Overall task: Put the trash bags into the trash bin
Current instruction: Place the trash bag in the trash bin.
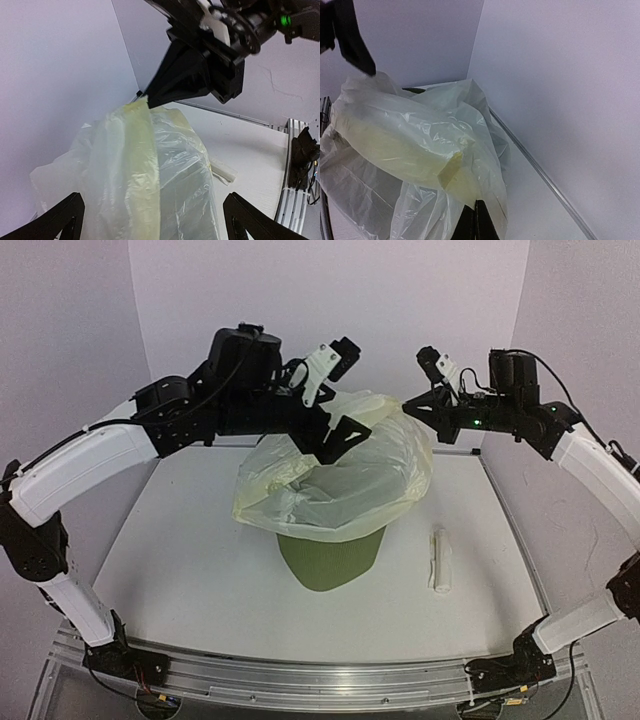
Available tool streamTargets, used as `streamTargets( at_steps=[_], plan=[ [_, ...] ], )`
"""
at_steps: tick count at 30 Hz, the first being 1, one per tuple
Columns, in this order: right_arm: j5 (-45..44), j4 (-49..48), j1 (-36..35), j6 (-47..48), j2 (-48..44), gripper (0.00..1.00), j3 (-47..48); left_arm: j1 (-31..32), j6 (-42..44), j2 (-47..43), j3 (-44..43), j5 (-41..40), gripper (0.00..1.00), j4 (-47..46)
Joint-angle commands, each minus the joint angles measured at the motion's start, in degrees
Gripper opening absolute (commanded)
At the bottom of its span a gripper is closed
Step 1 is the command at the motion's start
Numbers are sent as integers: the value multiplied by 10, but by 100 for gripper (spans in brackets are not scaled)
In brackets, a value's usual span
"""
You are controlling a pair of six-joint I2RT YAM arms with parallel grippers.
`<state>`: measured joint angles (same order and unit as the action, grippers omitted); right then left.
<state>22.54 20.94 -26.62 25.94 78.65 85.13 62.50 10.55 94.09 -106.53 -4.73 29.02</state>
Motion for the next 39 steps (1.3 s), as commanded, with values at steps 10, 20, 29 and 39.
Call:
streamTargets(
  at_steps=[10,20,29,39],
  plan=[
    [1,-8,-18,-122,33,0,57,59,39,66,0,-380,83,-49],
    [-36,-8,-18,-121,42,0,63,59,70,24,64,-465,67,-96],
    [-94,-9,-18,-129,90,0,90,34,63,-21,96,-420,5,-150],
    [-147,-9,-18,-125,173,0,138,-123,-70,5,78,-217,0,-107]
  ],
)
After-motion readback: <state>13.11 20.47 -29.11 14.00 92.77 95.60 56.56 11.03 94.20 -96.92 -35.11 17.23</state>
